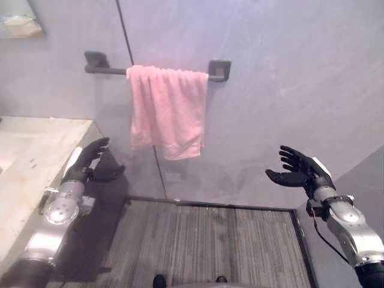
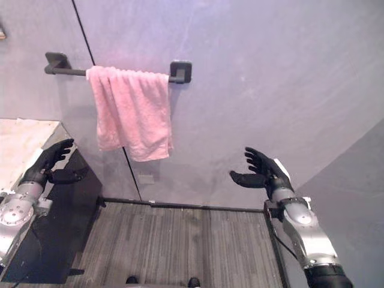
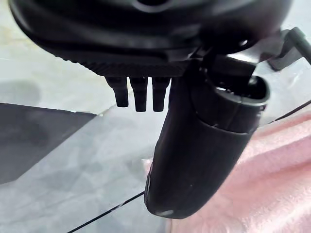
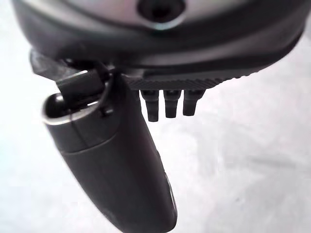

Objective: Organize the bathroom.

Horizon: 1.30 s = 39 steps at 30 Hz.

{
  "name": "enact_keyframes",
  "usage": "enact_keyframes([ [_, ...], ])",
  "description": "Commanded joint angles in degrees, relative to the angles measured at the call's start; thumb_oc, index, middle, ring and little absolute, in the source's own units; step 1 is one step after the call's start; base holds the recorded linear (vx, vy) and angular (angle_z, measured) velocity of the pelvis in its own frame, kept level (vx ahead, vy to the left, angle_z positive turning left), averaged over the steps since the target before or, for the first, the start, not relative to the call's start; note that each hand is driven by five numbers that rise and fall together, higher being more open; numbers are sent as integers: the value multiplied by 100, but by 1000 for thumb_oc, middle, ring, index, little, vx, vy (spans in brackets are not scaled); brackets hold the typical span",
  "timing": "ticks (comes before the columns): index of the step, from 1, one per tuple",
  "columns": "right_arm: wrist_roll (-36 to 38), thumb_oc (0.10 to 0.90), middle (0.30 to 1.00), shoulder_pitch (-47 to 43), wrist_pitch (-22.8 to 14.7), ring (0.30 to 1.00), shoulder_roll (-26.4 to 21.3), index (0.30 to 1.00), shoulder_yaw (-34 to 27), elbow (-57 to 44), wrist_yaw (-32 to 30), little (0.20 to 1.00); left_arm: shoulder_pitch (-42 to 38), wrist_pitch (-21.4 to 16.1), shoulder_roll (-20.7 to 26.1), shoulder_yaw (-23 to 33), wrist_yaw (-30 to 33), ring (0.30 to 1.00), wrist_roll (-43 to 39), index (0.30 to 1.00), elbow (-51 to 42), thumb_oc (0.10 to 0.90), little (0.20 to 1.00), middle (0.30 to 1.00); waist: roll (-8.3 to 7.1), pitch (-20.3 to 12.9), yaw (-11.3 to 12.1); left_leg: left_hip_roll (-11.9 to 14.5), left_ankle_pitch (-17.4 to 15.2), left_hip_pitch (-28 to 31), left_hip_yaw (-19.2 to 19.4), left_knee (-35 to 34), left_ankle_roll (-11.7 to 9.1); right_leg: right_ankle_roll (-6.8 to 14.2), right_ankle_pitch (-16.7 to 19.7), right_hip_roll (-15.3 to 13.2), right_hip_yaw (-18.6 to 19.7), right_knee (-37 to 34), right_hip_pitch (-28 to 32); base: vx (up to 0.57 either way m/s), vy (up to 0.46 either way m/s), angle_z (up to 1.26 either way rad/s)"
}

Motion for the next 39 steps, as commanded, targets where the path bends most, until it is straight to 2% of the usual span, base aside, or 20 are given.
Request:
enact_keyframes([
  [1,-57,800,900,-715,-95,900,-425,900,83,-394,415,900,-797,-647,560,218,-12,900,240,900,-404,800,900,900,73,-375,73,416,-80,145,211,13,-128,376,58,-175,382,-38,-329,37,-11,3],
  [7,-46,800,900,-1913,421,900,-427,900,988,-472,646,900,-1423,-805,758,-127,99,900,198,900,-352,800,900,900,19,-497,219,452,-72,186,164,13,-159,382,26,-174,324,-38,-252,58,-17,1],
  [12,-263,800,900,-2916,696,900,-239,900,1701,-244,400,900,-2079,-386,760,-599,156,900,-164,900,70,800,900,900,2,-542,285,477,-54,201,145,13,-181,385,18,-173,270,-38,-213,47,-5,4],
  [16,-432,800,900,-3290,864,900,-129,900,1939,-172,282,900,-2192,-200,570,-747,-121,900,-295,900,74,800,900,900,-13,-575,346,466,-70,206,95,13,-166,381,-5,-172,249,-38,-188,47,-7,7],
  [18,-485,800,900,-3525,932,900,-35,900,2079,-132,192,900,-2238,-222,341,-846,-320,900,-854,900,19,800,900,900,-27,-599,374,467,-64,202,77,13,-167,381,-11,-177,244,-38,-177,49,-12,15],
  [24,-644,800,900,-4020,1037,900,371,900,2345,83,-128,900,-2364,-188,-354,-1059,-96,900,-1268,900,163,800,900,900,-29,-607,411,492,-54,187,72,13,-182,366,-17,-181,226,-38,-158,46,-19,5],
  [28,-569,800,900,-4487,1182,900,571,900,2571,183,-343,900,-2551,-354,-716,-1201,66,900,-1540,900,420,800,900,900,-54,-605,419,532,-30,172,97,13,-212,355,-20,-173,219,-38,-157,30,-16,0],
  [32,-507,800,900,-4764,1285,900,677,900,2725,252,-474,900,-2839,-505,-797,-1311,186,900,-1588,900,648,800,900,900,-69,-599,398,558,-19,168,117,13,-231,347,-20,-159,227,-38,-160,0,0,0],
  [39,-469,800,900,-5051,1500,900,721,900,2882,359,-493,900,-3540,-798,-452,-1428,247,900,-1377,900,1004,800,900,900,-63,-665,334,619,-10,214,222,13,-269,347,-41,-153,234,-38,-134,11,-7,0],
])
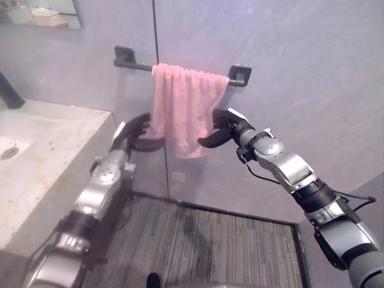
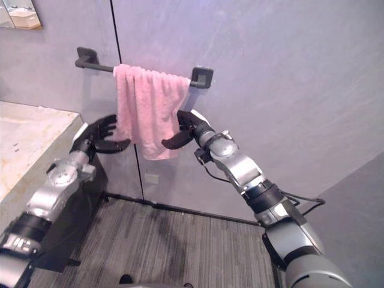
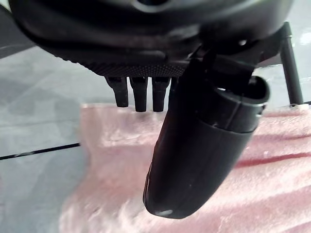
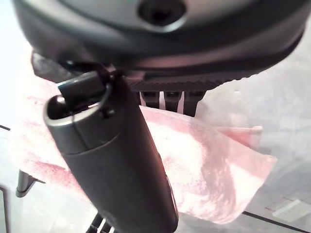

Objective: Organize the bathroom.

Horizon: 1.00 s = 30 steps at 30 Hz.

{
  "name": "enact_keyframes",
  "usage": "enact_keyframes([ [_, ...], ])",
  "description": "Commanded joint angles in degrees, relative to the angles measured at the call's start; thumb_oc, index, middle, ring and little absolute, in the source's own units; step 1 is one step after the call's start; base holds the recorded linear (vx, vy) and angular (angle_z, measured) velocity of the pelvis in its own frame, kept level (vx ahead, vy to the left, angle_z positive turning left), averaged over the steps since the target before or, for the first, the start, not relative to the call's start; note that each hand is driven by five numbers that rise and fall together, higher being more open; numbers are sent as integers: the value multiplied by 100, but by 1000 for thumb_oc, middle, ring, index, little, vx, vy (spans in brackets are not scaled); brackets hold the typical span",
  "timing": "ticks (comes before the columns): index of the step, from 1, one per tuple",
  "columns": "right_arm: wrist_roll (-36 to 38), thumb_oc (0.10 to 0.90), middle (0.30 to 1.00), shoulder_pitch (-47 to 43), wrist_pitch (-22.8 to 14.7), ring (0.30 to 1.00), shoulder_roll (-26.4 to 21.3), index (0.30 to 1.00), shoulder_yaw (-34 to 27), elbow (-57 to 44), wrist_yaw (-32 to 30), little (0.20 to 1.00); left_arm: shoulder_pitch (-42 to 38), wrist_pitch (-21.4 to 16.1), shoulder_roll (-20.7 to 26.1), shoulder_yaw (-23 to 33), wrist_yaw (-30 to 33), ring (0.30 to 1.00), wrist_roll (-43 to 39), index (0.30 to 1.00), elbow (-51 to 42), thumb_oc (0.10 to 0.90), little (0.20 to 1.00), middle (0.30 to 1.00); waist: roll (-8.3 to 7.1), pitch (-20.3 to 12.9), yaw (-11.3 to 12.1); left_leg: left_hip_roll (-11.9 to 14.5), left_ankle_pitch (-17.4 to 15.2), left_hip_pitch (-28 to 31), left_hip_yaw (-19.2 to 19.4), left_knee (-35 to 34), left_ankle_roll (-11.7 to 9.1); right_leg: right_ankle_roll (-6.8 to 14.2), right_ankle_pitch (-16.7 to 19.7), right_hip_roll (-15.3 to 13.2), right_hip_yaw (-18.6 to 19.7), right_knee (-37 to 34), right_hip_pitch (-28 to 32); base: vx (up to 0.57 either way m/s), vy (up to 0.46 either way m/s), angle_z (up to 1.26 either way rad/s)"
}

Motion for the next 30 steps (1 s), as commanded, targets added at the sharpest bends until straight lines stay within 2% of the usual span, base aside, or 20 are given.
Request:
enact_keyframes([
  [1,-54,800,900,-843,-292,900,14,900,-53,132,-236,900,-882,-929,391,-74,130,900,67,900,-43,800,900,900,166,-650,52,611,-74,218,418,10,-245,349,-49,-168,241,-40,-258,0,0,0],
  [8,-98,800,900,-767,-228,900,-77,900,-79,151,-181,900,-984,-1103,903,187,244,900,-39,900,4,800,900,900,215,-702,68,619,-81,259,451,10,-263,351,-70,-193,235,-40,-220,0,0,0],
  [10,-57,800,900,-754,-175,900,-88,900,-49,234,-205,900,-1099,-1197,1145,221,74,900,-156,900,144,800,900,900,252,-721,68,611,-82,270,452,10,-261,347,-78,-201,222,-40,-202,0,0,0],
  [13,2,800,900,-743,-144,900,-56,900,-67,303,-290,900,-1161,-1088,1233,232,-209,900,-317,900,106,800,900,900,286,-712,66,612,-79,254,446,10,-266,344,-80,-208,220,-40,-216,-12,5,2],
  [18,31,800,900,-692,-150,900,-27,900,-102,299,-337,900,-1117,-778,1178,151,-737,900,-596,900,14,800,900,900,317,-694,34,602,-82,246,447,10,-256,341,-77,-203,255,-40,-239,-5,1,1],
  [23,16,800,900,-757,-143,900,75,900,-98,294,-340,900,-1119,-351,919,-44,-1168,900,-675,900,-2,800,900,900,338,-659,-14,597,-69,235,469,10,-248,332,-57,-191,318,-40,-271,0,0,0],
  [26,25,800,900,-835,-169,900,104,900,-55,350,-321,900,-1217,-259,858,-166,-1185,900,-654,900,112,800,900,900,349,-655,-47,598,-64,236,493,10,-247,326,-51,-183,342,-40,-283,0,0,0],
  [30,18,800,900,-942,-213,900,151,900,11,423,-302,900,-1399,-338,795,-330,-1148,900,-600,900,358,800,900,900,361,-638,-84,598,-54,231,516,10,-241,320,-42,-174,381,-40,-305,-4,8,-3],
])
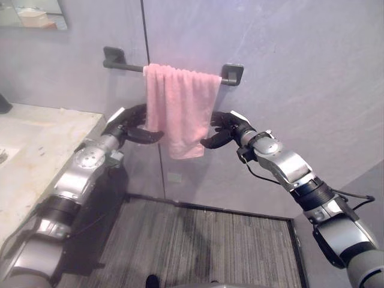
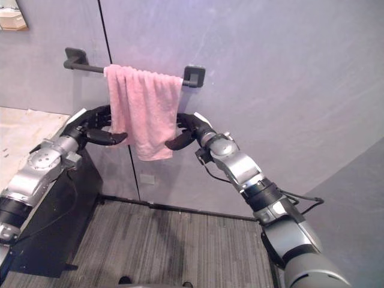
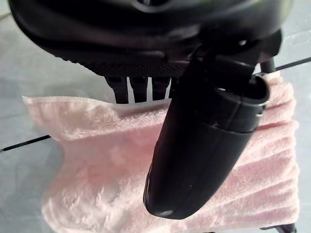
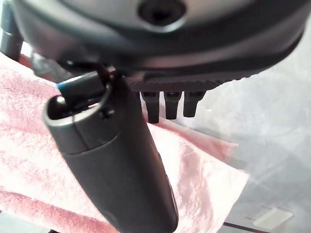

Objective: Organize the bathroom.

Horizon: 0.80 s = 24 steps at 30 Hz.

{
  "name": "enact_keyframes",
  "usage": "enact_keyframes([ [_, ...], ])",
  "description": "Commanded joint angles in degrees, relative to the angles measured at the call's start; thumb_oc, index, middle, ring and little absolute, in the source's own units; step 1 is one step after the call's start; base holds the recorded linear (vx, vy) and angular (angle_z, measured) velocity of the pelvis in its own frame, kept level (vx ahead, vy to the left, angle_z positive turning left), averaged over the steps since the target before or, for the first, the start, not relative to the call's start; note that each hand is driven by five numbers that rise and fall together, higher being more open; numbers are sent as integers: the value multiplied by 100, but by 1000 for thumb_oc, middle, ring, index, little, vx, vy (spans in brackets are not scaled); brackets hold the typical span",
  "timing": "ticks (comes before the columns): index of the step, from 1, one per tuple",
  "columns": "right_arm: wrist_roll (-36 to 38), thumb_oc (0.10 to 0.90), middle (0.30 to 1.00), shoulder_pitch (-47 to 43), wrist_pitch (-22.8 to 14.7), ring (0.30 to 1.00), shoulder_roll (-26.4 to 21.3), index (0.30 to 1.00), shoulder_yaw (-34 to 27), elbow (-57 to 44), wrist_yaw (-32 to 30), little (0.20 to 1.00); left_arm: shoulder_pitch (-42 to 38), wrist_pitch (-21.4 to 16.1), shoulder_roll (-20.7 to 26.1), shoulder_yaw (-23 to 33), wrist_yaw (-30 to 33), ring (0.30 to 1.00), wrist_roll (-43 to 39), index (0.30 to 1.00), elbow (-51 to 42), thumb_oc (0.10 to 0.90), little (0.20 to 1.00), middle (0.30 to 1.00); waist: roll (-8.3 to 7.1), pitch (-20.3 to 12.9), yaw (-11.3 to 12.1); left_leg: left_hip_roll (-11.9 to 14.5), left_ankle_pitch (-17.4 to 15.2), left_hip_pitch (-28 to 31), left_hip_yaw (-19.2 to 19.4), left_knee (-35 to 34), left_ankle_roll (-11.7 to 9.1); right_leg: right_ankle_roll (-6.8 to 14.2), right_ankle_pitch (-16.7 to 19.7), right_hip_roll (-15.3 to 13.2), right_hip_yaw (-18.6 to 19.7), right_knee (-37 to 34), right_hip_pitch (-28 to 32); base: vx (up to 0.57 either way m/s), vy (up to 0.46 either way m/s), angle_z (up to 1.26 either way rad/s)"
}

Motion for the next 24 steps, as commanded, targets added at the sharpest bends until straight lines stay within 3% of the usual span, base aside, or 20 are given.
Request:
enact_keyframes([
  [1,-8,800,900,-951,-512,900,92,900,21,220,-193,900,-1106,-502,-140,30,105,900,-81,900,363,800,900,900,359,-632,113,605,-71,214,468,-6,-241,319,-40,-158,362,-40,-300,0,0,0],
  [11,166,800,900,-1148,-485,900,122,900,136,346,-257,900,-1387,-766,60,18,518,900,19,900,921,800,900,900,374,-606,127,635,-27,199,476,-6,-269,293,-39,-143,347,-40,-312,0,0,0],
  [24,526,800,900,-1606,-411,900,351,900,260,620,-606,900,-1812,-682,55,-314,247,900,-39,900,1249,800,900,900,412,-593,189,605,-10,157,383,-6,-274,278,-48,-162,266,-40,-309,0,0,0],
])
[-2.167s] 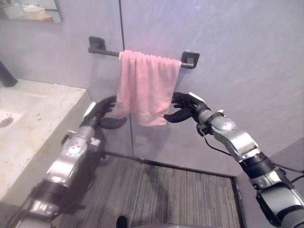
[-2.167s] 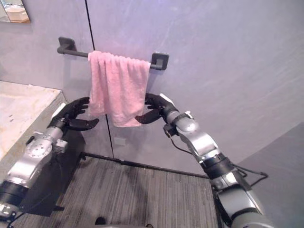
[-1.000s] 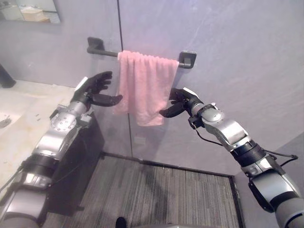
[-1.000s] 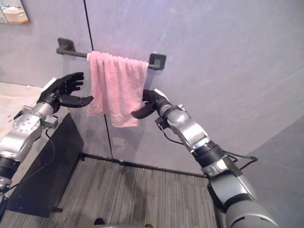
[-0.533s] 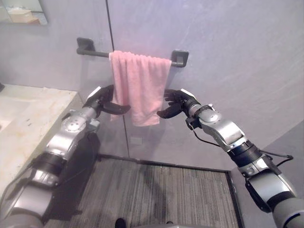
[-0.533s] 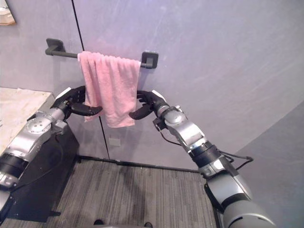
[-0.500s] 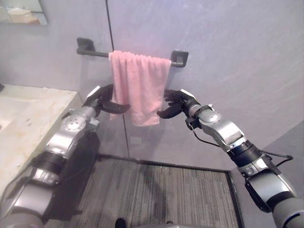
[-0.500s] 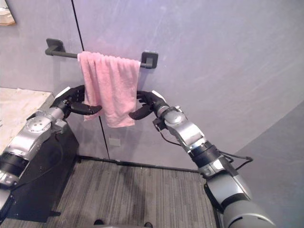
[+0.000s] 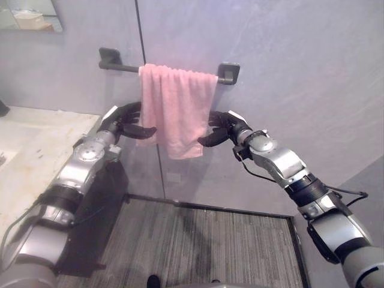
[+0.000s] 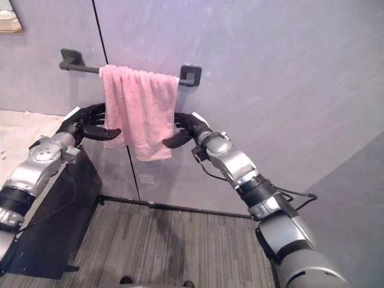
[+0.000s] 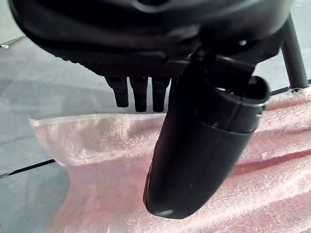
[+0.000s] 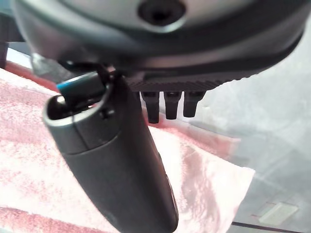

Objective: Organize the bathroom.

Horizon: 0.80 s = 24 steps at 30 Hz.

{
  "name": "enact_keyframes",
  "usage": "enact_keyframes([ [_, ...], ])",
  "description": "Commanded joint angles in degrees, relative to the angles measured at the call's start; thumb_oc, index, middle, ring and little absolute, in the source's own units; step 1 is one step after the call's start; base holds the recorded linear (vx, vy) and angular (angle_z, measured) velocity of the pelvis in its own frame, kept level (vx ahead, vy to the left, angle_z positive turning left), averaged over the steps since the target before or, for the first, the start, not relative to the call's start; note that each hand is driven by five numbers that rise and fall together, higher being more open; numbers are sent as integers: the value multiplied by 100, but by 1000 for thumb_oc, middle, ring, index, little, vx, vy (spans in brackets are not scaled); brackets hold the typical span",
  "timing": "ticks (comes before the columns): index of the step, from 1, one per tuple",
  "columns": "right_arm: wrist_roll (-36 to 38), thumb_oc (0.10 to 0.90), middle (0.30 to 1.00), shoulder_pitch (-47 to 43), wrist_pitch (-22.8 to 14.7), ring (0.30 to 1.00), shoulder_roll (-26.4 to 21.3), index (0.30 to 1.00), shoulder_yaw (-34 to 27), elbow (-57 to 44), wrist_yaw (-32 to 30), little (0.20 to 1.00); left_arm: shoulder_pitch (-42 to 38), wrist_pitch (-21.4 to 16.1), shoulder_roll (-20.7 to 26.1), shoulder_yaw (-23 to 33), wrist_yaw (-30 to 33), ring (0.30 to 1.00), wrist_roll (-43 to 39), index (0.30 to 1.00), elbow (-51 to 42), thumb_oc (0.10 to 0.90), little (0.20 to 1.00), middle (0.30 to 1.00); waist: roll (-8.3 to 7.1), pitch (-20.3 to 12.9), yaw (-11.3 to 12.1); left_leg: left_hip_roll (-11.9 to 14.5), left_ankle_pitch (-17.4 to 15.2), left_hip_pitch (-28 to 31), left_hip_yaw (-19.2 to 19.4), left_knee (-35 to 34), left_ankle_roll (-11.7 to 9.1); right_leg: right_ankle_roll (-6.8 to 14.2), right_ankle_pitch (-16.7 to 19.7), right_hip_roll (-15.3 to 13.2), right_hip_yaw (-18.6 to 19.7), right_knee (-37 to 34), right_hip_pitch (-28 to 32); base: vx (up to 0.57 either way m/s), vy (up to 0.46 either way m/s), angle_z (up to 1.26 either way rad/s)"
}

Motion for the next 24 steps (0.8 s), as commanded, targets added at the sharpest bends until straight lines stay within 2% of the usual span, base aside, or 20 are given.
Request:
enact_keyframes([
  [1,199,800,900,-1330,-407,900,147,900,209,237,-396,900,-1182,-635,56,-226,-3,900,-53,900,208,800,900,900,354,-604,240,603,-25,160,377,-6,-269,278,-48,-162,251,-39,-301,0,0,0],
  [5,307,800,900,-1407,-396,900,210,900,212,293,-470,900,-1268,-646,2,-313,-27,900,-25,900,268,800,900,900,351,-607,240,600,-28,155,377,-6,-269,276,-49,-161,258,-39,-305,0,0,0],
  [6,434,576,564,-1479,-365,564,285,564,223,335,-566,564,-1324,-618,-65,-368,-43,900,-38,900,284,800,900,900,343,-615,241,597,-26,145,370,-6,-268,271,-49,-158,271,-39,-309,0,0,0],
  [7,464,540,509,-1509,-333,509,333,509,225,339,-601,509,-1364,-583,-90,-388,-59,900,-44,900,295,800,900,900,343,-618,238,596,-26,141,366,-6,-268,268,-50,-155,280,-39,-311,0,0,0],
  [9,473,510,465,-1562,-297,465,388,465,237,366,-614,465,-1433,-538,-157,-436,-93,900,-53,900,339,800,900,900,341,-616,226,599,-23,139,370,-6,-269,266,-46,-152,288,-39,-310,0,0,0],
  [10,474,409,314,-1605,-267,314,426,314,264,393,-605,314,-1492,-500,-226,-497,-175,900,20,900,376,800,900,900,341,-608,215,606,-18,143,377,-6,-272,265,-43,-151,293,-39,-307,0,0,0],
  [11,474,400,300,-1610,-260,300,438,300,269,401,-605,300,-1507,-471,-240,-521,-202,900,53,900,376,800,900,900,340,-607,211,605,-19,145,377,-6,-272,265,-42,-150,298,-39,-306,0,0,0],
  [12,474,400,300,-1623,-240,300,455,300,281,422,-598,300,-1540,-416,-266,-576,-241,865,63,865,375,776,865,865,338,-609,203,601,-23,151,375,-6,-267,266,-42,-148,311,-39,-305,0,0,0],
  [14,525,400,300,-1628,-214,300,483,300,301,441,-632,300,-1594,-335,-312,-648,-243,559,30,559,384,573,559,559,340,-623,189,598,-25,157,380,-6,-264,268,-42,-147,322,-39,-302,0,0,0],
  [15,538,400,300,-1629,-213,300,494,300,313,453,-641,300,-1617,-325,-326,-668,-231,488,13,488,398,525,488,488,342,-628,182,602,-24,158,388,-6,-267,268,-43,-149,323,-39,-302,0,0,0],
  [16,553,400,300,-1631,-216,300,498,300,326,470,-645,300,-1646,-332,-337,-695,-231,300,-22,300,429,400,300,300,346,-629,176,606,-22,159,396,-6,-269,267,-42,-151,324,-39,-304,0,0,0],
  [24,450,400,300,-1649,-223,300,530,300,333,532,-617,300,-1812,-315,-410,-759,-194,300,-44,300,477,400,300,300,365,-592,145,609,-20,160,423,-6,-274,265,-31,-150,355,-39,-323,0,0,0],
])
